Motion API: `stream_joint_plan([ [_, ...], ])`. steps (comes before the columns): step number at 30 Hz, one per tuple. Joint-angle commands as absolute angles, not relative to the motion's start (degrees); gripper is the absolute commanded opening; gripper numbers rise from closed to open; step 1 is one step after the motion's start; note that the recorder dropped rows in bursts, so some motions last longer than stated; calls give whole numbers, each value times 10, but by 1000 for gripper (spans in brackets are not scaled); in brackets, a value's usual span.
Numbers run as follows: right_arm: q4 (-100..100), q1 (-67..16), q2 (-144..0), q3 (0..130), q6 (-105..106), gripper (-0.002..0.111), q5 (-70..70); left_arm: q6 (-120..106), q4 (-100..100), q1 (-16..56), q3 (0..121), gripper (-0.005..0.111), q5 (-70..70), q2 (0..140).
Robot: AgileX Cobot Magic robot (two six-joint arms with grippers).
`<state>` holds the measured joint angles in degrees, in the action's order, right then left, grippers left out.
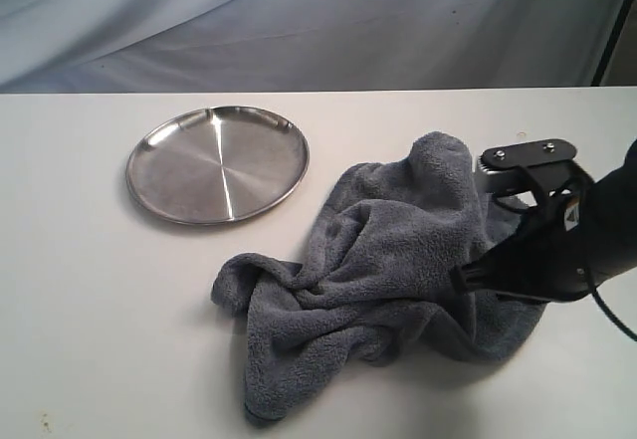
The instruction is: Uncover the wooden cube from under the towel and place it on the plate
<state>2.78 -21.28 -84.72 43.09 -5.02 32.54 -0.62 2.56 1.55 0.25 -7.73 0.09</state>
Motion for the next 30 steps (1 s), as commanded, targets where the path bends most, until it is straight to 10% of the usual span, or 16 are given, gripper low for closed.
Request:
stream_joint_plan([
  [1, 32, -176, -844, 443, -52, 0, 291, -5, 25, 16, 0, 1, -76, 0],
  [30, 62, -298, -944, 654, 61, 0, 400, -6, 25, 16, 0, 1, -76, 0],
])
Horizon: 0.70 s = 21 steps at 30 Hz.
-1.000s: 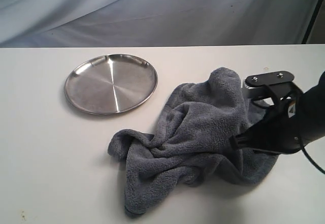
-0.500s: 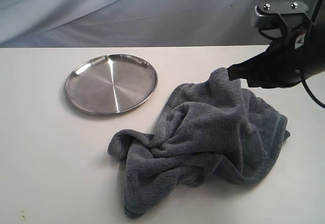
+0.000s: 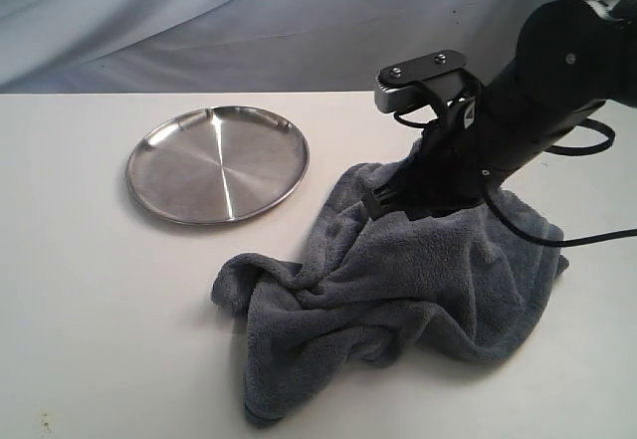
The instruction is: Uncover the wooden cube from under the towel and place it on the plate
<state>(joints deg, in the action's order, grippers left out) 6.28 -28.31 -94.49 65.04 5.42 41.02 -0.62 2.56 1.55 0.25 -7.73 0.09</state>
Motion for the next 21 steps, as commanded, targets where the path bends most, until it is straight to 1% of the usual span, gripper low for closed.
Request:
stream_joint_plan([
  [1, 56, -305, -944, 654, 60, 0, 396, -6, 25, 16, 0, 1, -76, 0],
  [7, 49, -309, -944, 654, 62, 1, 386, -5, 25, 16, 0, 1, -76, 0],
  [8, 49, -309, -944, 654, 62, 5, 386, -5, 25, 16, 0, 1, -76, 0],
  [9, 49, -309, -944, 654, 62, 12, 386, -5, 25, 16, 0, 1, -76, 0],
  [10, 49, -309, -944, 654, 62, 20, 386, -5, 25, 16, 0, 1, -76, 0],
  [12, 45, -309, -944, 654, 68, 40, 386, -5, 25, 16, 0, 1, -76, 0],
  [14, 43, -309, -944, 654, 77, 54, 386, -5, 25, 16, 0, 1, -76, 0],
  [17, 35, -309, -944, 647, 77, 66, 374, -6, 25, 16, 0, 1, -76, 0],
  [21, 23, -309, -944, 620, 80, 69, 345, -6, 25, 16, 0, 1, -76, 0],
])
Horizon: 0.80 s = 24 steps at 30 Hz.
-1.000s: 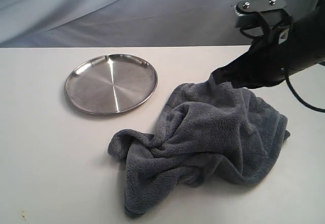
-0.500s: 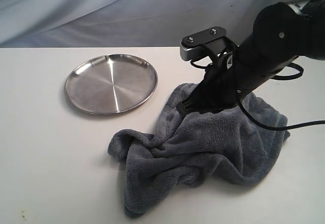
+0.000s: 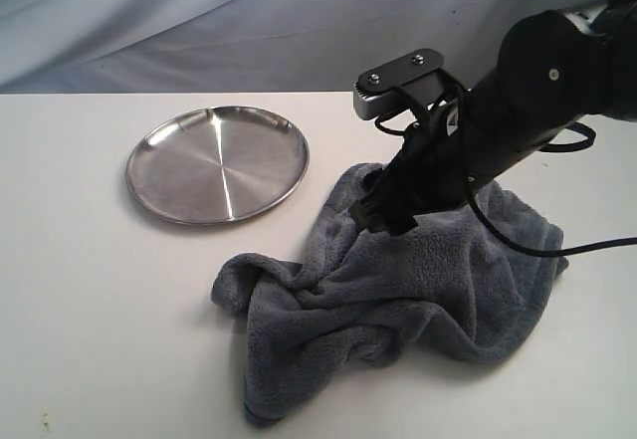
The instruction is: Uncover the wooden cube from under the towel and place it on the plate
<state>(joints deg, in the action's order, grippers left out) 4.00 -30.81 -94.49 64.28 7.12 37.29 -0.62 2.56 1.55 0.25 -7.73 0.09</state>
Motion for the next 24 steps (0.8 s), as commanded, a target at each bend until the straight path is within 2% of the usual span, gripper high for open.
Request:
stream_joint_plan([
  [1, 20, -309, -944, 613, 80, 69, 338, -6, 25, 16, 0, 1, -76, 0],
  [19, 0, -309, -985, 587, 74, 68, 311, -6, 25, 16, 0, 1, -76, 0],
  [22, 0, -309, -985, 587, 71, 64, 312, -6, 25, 16, 0, 1, -76, 0],
  [24, 0, -309, -985, 587, 71, 58, 321, -6, 25, 16, 0, 1, -76, 0],
])
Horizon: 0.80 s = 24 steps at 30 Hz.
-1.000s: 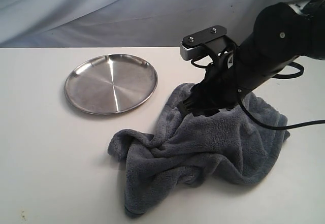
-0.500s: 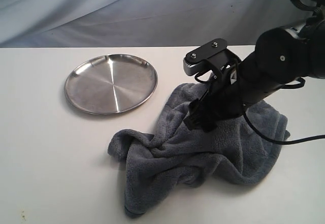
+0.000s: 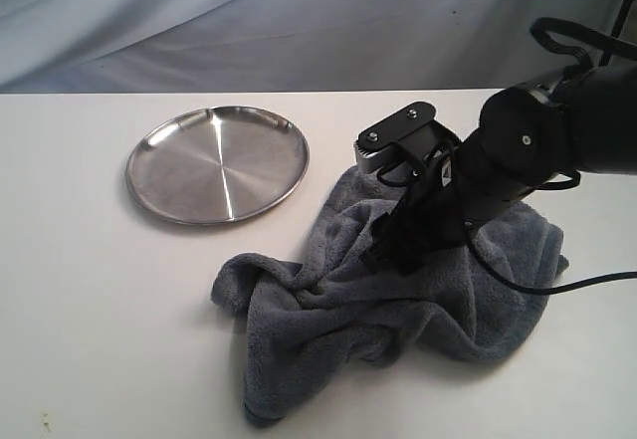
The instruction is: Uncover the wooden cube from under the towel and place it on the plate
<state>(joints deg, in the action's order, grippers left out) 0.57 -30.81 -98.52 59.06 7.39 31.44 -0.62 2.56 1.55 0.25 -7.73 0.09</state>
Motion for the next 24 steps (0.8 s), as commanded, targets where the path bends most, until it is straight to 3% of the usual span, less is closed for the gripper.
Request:
stream_joint_plan([
  [1, 0, -309, -985, 587, 71, 54, 324, -6, 25, 16, 0, 1, -76, 0],
  [11, 0, -309, -985, 587, 56, 0, 336, -5, 25, 16, 0, 1, -76, 0],
  [24, 6, -309, -836, 588, 56, 0, 320, -5, 25, 16, 0, 1, -76, 0],
])
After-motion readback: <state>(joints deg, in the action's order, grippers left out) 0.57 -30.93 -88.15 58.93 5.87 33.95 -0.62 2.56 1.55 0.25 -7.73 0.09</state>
